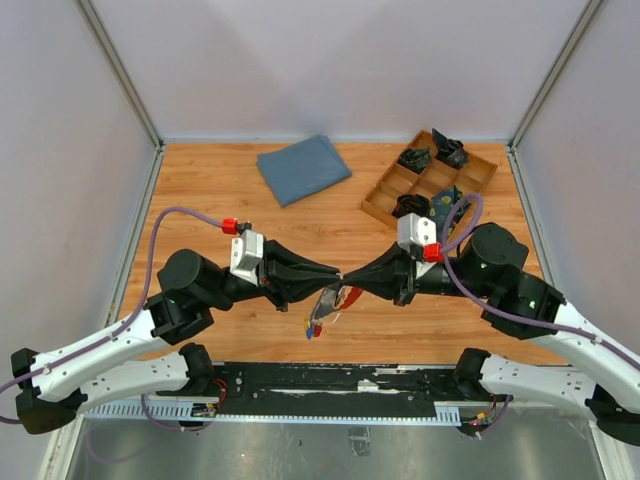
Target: Put the keys on the keyring
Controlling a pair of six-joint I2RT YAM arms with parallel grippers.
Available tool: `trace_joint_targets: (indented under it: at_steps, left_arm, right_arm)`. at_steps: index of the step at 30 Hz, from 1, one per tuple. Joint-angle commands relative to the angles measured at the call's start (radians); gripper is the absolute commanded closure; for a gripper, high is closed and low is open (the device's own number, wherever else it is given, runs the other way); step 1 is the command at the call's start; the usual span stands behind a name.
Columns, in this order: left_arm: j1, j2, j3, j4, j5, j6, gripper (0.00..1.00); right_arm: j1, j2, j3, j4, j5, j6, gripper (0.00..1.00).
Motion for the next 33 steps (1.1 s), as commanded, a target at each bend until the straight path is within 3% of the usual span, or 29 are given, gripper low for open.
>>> trace_joint_targets:
  at_steps: [1,6,12,21,33]
  left_arm:
    - [-0.007,0.010,0.066,-0.015,0.002,0.037,0.81]
    - [-0.007,0.025,0.100,-0.116,-0.015,0.101,0.72]
    - [-0.007,0.057,0.140,-0.210,-0.024,0.168,0.70]
    - [-0.007,0.086,0.160,-0.258,-0.021,0.197,0.67]
    - [-0.006,0.173,0.213,-0.320,0.094,0.229,0.63]
  right_arm:
    - [-0.007,0.043,0.153,-0.216,0.028,-0.051,1.00]
    - [-0.007,0.164,0.386,-0.566,0.063,-0.136,1.00]
    - [-0.007,0.321,0.631,-0.898,0.117,-0.177,1.00]
    - [-0.007,0.363,0.699,-0.979,0.108,-0.198,1.00]
    - [-0.007,0.432,0.740,-1.025,0.065,-0.218,1.00]
